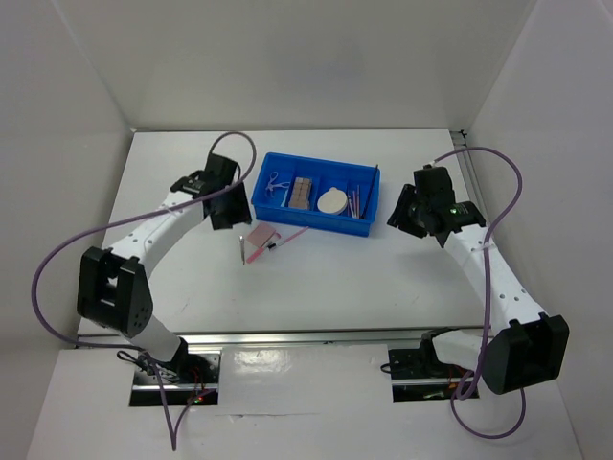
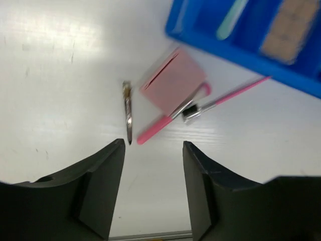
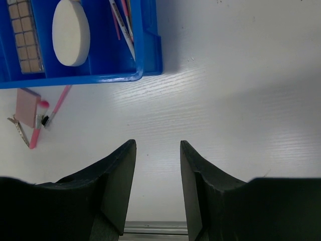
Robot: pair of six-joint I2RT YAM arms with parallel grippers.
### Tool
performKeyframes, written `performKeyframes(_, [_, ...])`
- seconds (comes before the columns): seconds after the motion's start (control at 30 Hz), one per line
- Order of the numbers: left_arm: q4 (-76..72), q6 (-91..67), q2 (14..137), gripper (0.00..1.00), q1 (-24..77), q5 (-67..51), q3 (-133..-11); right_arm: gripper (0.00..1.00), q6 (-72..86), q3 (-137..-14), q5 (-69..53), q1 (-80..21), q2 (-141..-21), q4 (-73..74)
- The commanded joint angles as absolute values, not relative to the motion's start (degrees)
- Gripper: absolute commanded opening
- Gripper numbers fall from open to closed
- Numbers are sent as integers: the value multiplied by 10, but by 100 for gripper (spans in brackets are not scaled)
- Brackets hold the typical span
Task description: Organize the makeup
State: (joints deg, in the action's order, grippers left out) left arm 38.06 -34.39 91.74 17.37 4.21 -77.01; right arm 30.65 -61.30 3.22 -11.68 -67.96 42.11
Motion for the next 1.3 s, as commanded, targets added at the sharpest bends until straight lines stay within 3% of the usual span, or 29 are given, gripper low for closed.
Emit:
performKeyframes(0.0, [360, -421, 896, 64, 185, 87, -676, 47, 316, -613, 33, -127, -673, 404])
performKeyframes(0.27, [360, -442, 945, 69, 212, 113, -653, 47, 316, -618, 39, -133, -668, 404])
performKeyframes(0.7, [372, -462, 1070, 54, 212, 135, -688, 47, 321, -613, 39, -133, -657, 410])
performKeyframes(0.83, [404, -474, 1096, 40, 212, 141, -709, 47, 321, -613, 44, -133, -651, 416])
performKeyframes(1.0, [461, -469, 1047, 8, 212, 184, -741, 47, 321, -607, 50, -133, -646, 421])
performKeyframes(1.27, [515, -359, 976, 0, 207, 215, -880, 47, 321, -597, 50, -133, -646, 415])
